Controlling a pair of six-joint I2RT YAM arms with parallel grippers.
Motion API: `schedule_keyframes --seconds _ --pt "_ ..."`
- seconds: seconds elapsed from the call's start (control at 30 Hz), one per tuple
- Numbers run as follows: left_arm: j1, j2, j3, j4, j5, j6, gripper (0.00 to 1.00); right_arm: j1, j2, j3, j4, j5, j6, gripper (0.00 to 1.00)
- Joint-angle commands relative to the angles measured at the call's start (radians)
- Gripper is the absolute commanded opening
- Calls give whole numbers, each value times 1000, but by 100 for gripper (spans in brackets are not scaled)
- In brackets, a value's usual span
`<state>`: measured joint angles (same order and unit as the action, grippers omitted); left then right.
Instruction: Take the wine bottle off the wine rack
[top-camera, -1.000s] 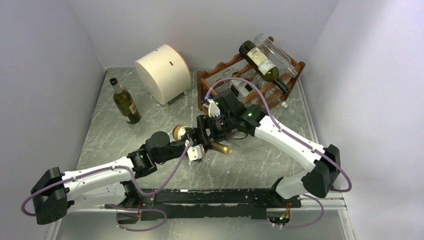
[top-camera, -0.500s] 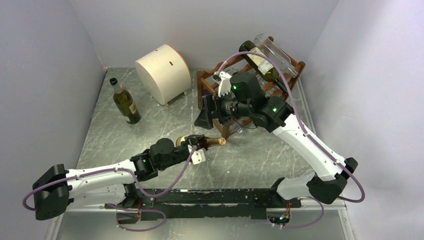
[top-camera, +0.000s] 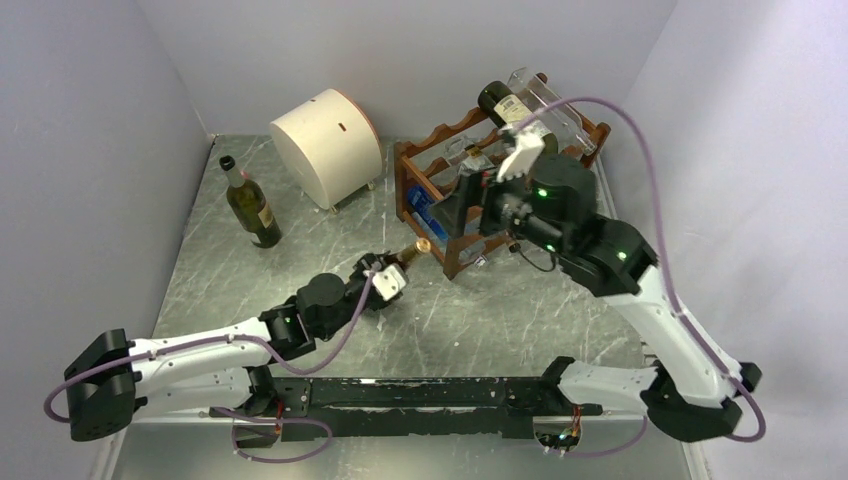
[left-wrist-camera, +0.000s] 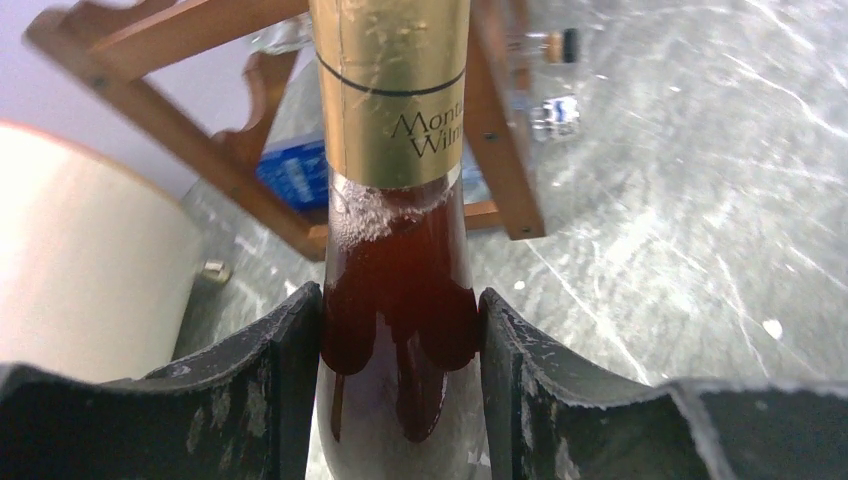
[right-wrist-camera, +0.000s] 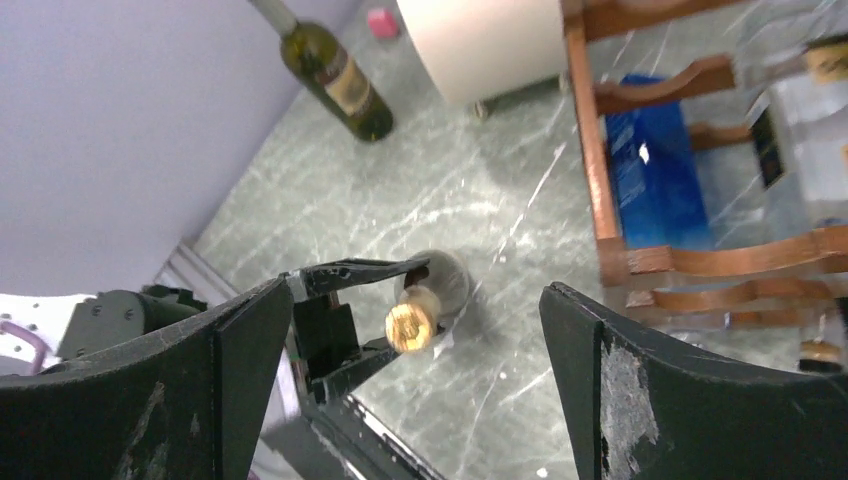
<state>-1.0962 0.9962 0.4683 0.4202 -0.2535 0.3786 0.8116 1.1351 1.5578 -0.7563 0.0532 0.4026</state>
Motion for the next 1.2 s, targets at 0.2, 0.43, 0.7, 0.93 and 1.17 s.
schedule_keyframes --seconds 0.2,0.43,0.7,0.93,1.17 --pt "130 -166 -7 118 -203 -399 7 -5 -59 -125 115 6 -77 100" --pt "133 -233 -98 181 -238 -464 7 -4 -53 -186 163 -30 -92 100" --pt "133 -281 -93 79 -242 -439 39 -4 -62 -207 173 -29 -111 100" --pt "133 -258 21 -160 -243 -495 99 -4 -75 -215 167 -11 -130 100" --pt "133 -195 230 -464 -305 -630 95 -4 -95 -228 174 -6 -140 100"
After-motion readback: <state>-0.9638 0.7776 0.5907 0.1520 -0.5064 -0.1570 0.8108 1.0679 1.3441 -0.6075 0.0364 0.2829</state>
